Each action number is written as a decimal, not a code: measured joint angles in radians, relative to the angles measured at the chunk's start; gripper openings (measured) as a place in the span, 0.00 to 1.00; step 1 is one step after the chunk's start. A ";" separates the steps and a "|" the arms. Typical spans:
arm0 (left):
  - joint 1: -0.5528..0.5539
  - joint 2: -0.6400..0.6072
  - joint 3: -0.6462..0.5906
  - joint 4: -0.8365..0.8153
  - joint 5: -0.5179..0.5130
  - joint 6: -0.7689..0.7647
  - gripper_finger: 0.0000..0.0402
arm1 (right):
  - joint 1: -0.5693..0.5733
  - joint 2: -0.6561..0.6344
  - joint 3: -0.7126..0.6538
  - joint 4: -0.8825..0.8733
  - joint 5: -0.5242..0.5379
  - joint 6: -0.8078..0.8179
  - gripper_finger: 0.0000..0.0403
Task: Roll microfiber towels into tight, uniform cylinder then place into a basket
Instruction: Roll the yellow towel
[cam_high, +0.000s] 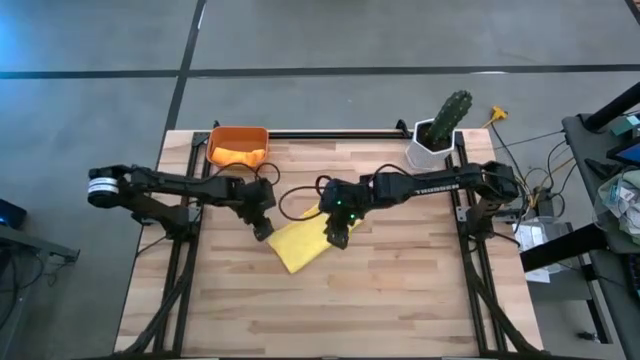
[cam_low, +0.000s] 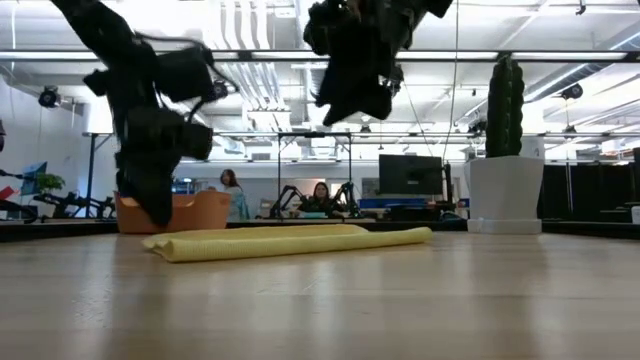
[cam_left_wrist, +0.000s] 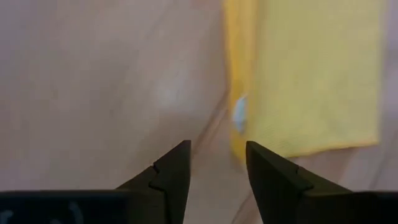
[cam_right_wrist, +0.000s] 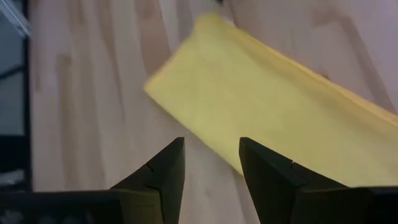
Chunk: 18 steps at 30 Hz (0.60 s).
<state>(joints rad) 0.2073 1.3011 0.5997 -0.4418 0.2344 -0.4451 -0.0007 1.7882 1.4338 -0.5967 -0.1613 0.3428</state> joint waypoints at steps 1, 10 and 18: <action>0.001 0.023 -0.006 0.004 0.001 -0.012 0.33 | 0.008 0.000 0.000 0.021 0.000 0.012 0.37; 0.002 0.124 0.007 0.019 0.033 -0.063 0.22 | 0.028 0.000 0.012 0.076 0.049 0.111 0.37; -0.045 0.108 0.002 0.051 0.080 -0.107 0.14 | 0.061 0.000 0.004 0.089 0.110 0.126 0.37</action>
<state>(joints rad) 0.1622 1.4094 0.6020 -0.3906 0.3141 -0.5519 0.0603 1.7885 1.4380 -0.5076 -0.0514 0.4693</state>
